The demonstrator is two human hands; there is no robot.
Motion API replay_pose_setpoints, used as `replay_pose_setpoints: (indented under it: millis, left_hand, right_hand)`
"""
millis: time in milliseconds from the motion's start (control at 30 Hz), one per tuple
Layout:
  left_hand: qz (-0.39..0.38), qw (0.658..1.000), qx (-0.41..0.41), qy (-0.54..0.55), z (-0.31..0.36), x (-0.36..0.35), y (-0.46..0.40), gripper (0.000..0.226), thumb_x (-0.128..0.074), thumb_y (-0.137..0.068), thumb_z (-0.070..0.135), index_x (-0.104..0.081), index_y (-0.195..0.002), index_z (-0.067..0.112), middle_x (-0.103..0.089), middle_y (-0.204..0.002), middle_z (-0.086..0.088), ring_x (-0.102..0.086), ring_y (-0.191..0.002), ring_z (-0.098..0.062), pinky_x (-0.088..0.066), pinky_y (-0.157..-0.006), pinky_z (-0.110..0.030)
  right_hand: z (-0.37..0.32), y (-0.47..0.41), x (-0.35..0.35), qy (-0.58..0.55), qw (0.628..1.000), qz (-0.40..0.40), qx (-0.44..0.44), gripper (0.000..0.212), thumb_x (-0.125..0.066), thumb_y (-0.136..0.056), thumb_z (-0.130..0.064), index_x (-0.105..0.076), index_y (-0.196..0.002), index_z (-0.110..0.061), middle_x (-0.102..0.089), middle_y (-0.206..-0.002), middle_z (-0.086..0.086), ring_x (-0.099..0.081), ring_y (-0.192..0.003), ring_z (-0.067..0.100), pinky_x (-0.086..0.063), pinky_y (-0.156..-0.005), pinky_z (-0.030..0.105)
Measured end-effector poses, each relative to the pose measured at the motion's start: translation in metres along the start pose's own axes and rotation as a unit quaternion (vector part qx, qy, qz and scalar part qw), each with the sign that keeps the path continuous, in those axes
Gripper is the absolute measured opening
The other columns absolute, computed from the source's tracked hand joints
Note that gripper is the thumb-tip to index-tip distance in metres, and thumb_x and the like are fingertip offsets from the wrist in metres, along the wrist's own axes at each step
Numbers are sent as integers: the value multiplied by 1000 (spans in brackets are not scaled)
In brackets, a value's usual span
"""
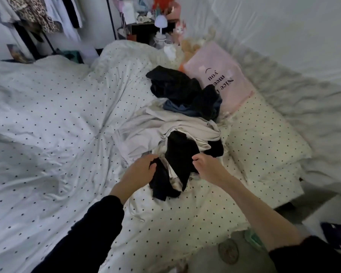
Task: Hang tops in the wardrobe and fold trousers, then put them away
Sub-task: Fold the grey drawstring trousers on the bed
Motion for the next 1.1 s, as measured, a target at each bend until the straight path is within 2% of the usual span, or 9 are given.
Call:
replay_pose_setpoints:
  millis: [100, 233, 467, 533, 667, 800, 900, 1000, 1100]
  left_hand:
    - [45, 997, 51, 22, -10, 3, -38, 37, -41, -99, 20, -47, -135, 17, -52, -132, -8, -47, -122, -24, -37, -102, -36]
    - [68, 991, 116, 21, -42, -16, -78, 40, -42, -97, 17, -45, -137, 20, -50, -135, -5, -46, -125, -22, -38, -101, -36]
    - [85, 977, 189, 54, -87, -52, -124, 42, -42, -98, 16, -40, -140, 19, -42, -143, -1, -38, -132, -19, -31, -108, -33]
    - [102, 973, 198, 64, -94, -52, -124, 42, -43, -97, 15, -41, -139, 18, -43, -142, -1, -40, -131, -19, -31, -108, -32]
    - [138, 958, 235, 93, -119, -49, -112, 40, -46, -97, 15, -44, -137, 16, -46, -139, -2, -42, -128, -21, -33, -105, -34]
    - [165, 943, 269, 101, -146, -40, -99, 45, -49, -95, 13, -40, -139, 12, -44, -140, -8, -42, -130, -26, -33, -106, -36]
    - [149, 951, 263, 60, -155, -38, -96, 68, -56, -92, 16, -19, -149, 15, -23, -153, -9, -25, -141, -26, -25, -113, -39]
    - [103, 967, 232, -11, -153, -39, -106, 94, -62, -89, 24, 13, -146, 31, 6, -159, -2, -3, -146, -21, -19, -116, -40]
    - [84, 974, 193, -80, -142, -44, -125, 91, -62, -89, 30, 8, -147, 37, 8, -159, 4, 2, -146, -17, -14, -118, -40]
  right_hand:
    - [-7, -68, 7, 71, 996, 0, 47, 37, -41, -99, -23, -48, -133, -11, -57, -127, 8, -52, -118, 22, -37, -95, 29]
    - [-31, -173, -1, 176, 974, 28, 141, 43, -45, -97, -25, -41, -137, -12, -45, -137, 9, -42, -126, 26, -37, -102, 37]
    - [-61, -291, -83, 399, 871, -12, 286, 76, -51, -90, -50, -20, -147, -11, -25, -153, 7, -17, -143, 23, -18, -114, 49]
    - [-59, -304, -95, 413, 868, 2, 276, 72, -56, -88, -48, -29, -143, -11, -35, -147, 6, -25, -140, 23, -13, -114, 52]
    - [-62, -321, -106, 420, 871, 8, 254, 20, -52, -93, -29, -64, -106, -18, -62, -112, 1, -48, -119, 23, -12, -115, 50]
    - [-70, -299, -104, 283, 919, -28, 273, 22, -51, -95, -28, -56, -77, -16, -59, -81, 4, -53, -88, 23, -32, -97, 34]
    - [-64, -255, -101, 214, 924, -60, 312, 18, -50, -95, -23, -60, -88, -9, -60, -84, 4, -53, -84, 24, -34, -78, 31]
    - [-54, -229, -81, 129, 942, -78, 300, 18, -55, -93, -16, -57, -78, -7, -47, -63, -5, -44, -61, 16, -30, -65, 22]
    - [-45, -214, -68, 129, 941, -111, 292, 15, -56, -93, -18, -61, -85, -7, -56, -67, -5, -51, -65, 15, -34, -64, 19]
Point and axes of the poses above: each hand's wrist, its own y-axis away from the middle knuckle, its own x-axis out of the back of the hand, z = x × y, the point moved 7 cm from there along -y, towards the middle knuckle
